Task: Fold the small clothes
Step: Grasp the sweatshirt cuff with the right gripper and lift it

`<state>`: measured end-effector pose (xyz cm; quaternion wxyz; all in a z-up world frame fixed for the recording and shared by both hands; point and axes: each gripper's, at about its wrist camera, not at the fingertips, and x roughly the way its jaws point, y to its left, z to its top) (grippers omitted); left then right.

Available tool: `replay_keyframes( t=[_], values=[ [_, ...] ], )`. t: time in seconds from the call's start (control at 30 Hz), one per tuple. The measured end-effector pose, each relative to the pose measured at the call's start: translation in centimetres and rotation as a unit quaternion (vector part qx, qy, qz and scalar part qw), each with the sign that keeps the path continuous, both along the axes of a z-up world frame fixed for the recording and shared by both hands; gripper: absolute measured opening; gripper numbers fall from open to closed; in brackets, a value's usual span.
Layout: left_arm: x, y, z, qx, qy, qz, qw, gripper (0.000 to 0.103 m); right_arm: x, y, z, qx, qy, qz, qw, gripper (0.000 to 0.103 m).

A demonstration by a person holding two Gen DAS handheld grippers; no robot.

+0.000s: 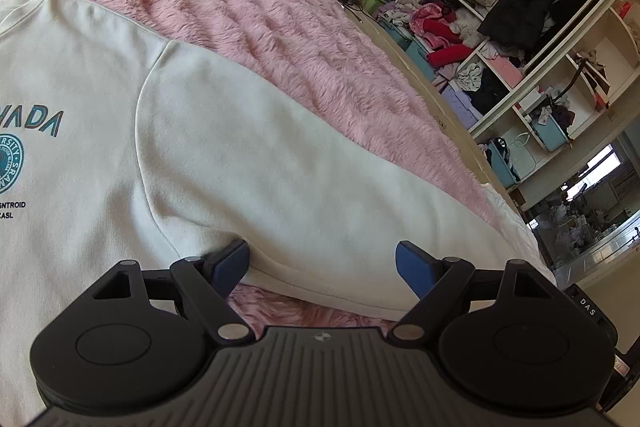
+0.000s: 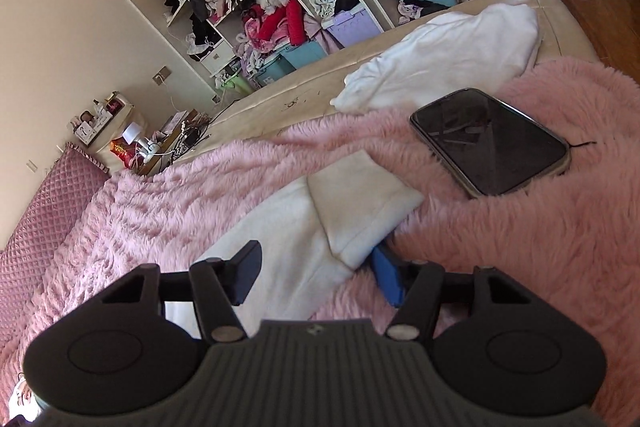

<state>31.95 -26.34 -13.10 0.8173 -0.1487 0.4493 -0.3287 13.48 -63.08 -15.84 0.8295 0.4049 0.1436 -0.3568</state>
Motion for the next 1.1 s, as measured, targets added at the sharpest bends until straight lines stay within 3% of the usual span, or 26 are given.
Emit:
replay_keyframes(
  t=[0.07,0.1,0.13,0.27,0.43,0.63,0.83,0.97,1.1],
  values=[
    [0.0,-0.4,-0.6,0.005,0.005,-0.005,1.0000,0.097,0.4,-0.2,-0.1,-0.001,-0.003,-0.008,1.000,0.032],
    [0.1,-0.7,-0.9,0.009,0.007,-0.006,0.9999,0.097,0.6,-0.4,-0.1,-0.001,0.002,-0.012,1.000,0.008],
    [0.3,-0.9,-1.2,0.013,0.010,-0.007,0.9998,0.097,0.7,-0.7,-0.2,0.003,0.006,-0.018,1.000,0.007],
    [0.3,-1.4,-1.8,0.023,0.009,-0.009,0.9996,0.097,0.2,-1.2,-0.2,0.026,-0.017,-0.023,0.999,0.006],
    [0.6,-1.8,-1.5,0.028,0.004,-0.016,0.9995,0.097,0.6,-0.8,1.6,0.008,-0.025,-0.013,1.000,0.006],
    [0.7,1.8,1.6,0.006,-0.008,-0.003,0.9999,0.096,3.5,1.9,7.1,-0.031,-0.056,0.025,0.998,0.004],
    [-0.7,10.8,4.5,0.001,-0.024,0.043,0.9988,0.096,8.5,9.2,12.4,-0.051,-0.111,0.107,0.987,0.003],
    [-1.9,19.1,5.6,-0.009,-0.026,0.111,0.9934,0.096,12.8,17.7,15.1,-0.055,-0.152,0.195,0.967,0.002],
    [-3.7,27.7,6.2,-0.017,-0.027,0.185,0.9821,0.096,16.3,27.5,16.0,-0.039,-0.168,0.287,0.942,0.002]
  ],
)
